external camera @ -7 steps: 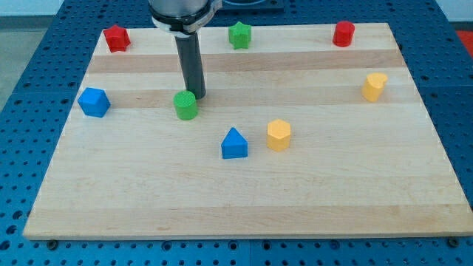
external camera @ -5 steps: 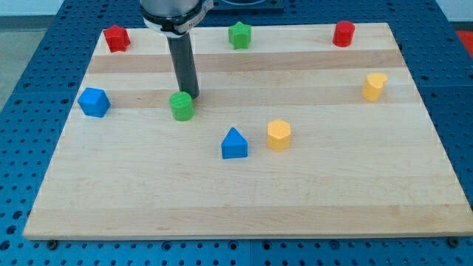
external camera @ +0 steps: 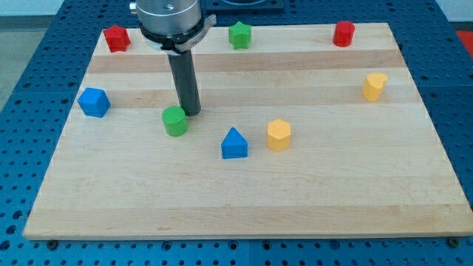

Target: Place the green circle towards the bottom left corner

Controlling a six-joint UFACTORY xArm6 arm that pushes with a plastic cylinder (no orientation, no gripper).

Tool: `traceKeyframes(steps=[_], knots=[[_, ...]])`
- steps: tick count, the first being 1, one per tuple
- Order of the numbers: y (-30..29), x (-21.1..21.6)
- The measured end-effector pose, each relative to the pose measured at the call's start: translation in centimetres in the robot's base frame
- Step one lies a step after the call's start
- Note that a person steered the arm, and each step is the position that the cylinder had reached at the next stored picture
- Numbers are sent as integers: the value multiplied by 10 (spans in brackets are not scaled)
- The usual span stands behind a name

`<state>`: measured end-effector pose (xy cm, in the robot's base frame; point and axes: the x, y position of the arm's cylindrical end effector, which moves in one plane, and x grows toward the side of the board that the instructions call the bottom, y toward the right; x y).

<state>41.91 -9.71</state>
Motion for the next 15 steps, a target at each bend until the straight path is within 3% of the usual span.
traceKeyframes(steps=[6, 15], knots=[[-54, 79], [-102, 106]])
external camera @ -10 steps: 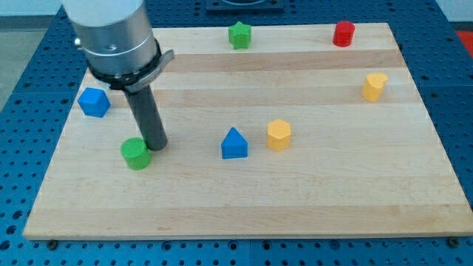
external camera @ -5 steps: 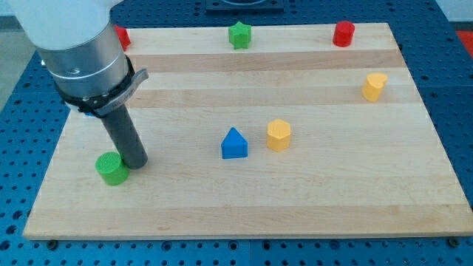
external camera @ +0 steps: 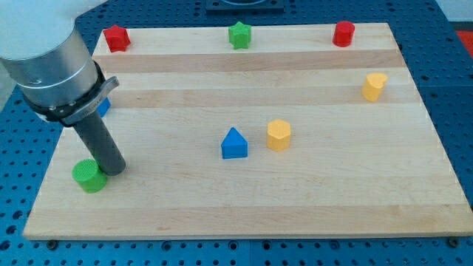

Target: Place the green circle towards the bottom left corner

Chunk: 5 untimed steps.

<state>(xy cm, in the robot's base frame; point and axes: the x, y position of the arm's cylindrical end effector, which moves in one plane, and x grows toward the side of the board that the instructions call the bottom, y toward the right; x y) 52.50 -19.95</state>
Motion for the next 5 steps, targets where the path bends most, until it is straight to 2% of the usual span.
traceKeyframes(steps=[3, 5], knots=[[-7, -7], [-39, 3]])
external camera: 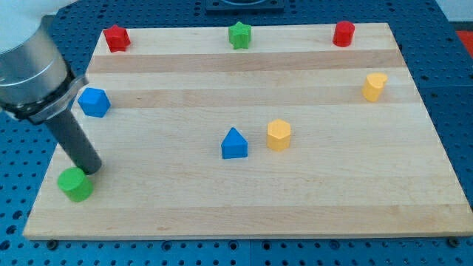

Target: Place the green circle towards the bottom left corner

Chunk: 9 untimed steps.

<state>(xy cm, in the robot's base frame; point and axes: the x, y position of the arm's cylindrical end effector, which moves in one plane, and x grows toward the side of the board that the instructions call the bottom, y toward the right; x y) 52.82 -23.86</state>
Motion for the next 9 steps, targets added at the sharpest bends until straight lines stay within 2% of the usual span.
traceKeyframes(steps=[2, 9], knots=[[-14, 19], [13, 17]])
